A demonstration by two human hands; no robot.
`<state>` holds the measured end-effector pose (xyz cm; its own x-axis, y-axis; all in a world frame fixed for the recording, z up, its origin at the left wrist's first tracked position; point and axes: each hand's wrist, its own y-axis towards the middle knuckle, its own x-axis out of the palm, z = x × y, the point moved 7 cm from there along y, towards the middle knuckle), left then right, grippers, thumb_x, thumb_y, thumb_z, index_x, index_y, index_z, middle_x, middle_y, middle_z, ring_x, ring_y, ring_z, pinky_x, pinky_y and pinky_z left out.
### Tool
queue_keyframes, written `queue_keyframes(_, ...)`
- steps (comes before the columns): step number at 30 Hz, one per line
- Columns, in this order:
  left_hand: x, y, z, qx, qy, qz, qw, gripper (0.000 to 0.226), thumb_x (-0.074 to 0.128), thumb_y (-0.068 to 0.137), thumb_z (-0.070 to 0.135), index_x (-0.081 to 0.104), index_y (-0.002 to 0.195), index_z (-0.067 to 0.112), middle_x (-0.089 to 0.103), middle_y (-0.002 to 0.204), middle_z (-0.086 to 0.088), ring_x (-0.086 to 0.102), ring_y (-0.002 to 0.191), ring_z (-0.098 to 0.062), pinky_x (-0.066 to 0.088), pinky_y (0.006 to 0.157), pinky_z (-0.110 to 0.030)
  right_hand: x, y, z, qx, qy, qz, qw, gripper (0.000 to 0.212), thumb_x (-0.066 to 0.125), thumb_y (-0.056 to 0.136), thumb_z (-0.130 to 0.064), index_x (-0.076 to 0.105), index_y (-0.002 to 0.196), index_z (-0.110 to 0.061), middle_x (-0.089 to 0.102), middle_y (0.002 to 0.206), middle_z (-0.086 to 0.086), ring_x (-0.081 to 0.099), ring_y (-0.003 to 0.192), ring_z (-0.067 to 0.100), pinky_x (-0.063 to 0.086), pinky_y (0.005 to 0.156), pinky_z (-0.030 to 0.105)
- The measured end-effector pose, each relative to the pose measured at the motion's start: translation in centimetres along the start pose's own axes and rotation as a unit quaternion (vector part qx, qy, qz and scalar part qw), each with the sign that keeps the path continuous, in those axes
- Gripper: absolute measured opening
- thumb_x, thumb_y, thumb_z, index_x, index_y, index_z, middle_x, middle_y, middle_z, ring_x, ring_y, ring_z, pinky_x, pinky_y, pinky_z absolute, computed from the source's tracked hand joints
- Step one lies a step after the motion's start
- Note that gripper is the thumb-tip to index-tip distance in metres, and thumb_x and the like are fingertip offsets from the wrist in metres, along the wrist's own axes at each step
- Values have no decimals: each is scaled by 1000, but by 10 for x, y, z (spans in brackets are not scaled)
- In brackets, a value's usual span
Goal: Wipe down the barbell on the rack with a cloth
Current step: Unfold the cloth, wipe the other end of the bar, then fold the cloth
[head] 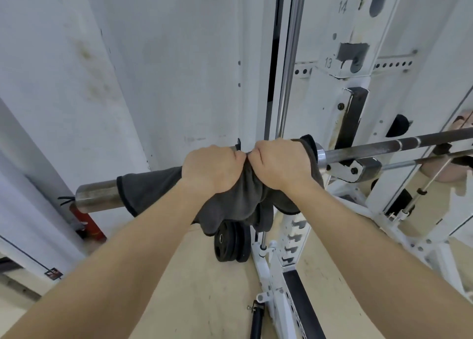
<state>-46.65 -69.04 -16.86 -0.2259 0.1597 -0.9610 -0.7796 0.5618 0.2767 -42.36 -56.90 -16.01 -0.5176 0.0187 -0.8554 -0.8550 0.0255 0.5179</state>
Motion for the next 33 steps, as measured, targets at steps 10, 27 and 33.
queue_keyframes(10,-19,-49,4,32,114,159,980,40,32,99,34,58,76,16,57,62,-3,54,53,-27,24,53,-32,17,20,-1,11,32,-256,966,45,19,99,-52,50,86,-22,55,91,2,52,84,24,32,73,38)
queue_keyframes(27,-29,-104,-203,-229,-268,-44,935,45,49,91,40,50,58,9,60,66,-10,52,65,-23,41,63,-37,1,9,-217,-31,56,11,998,39,31,94,-36,43,62,-17,50,57,1,49,53,25,29,51,32)
queue_keyframes(33,-2,-146,-204,-392,-687,116,601,26,56,97,24,70,78,13,73,73,-3,66,79,-21,52,78,-33,17,43,-223,-35,103,-200,974,42,25,99,-42,51,79,-15,52,82,4,52,77,27,36,70,37)
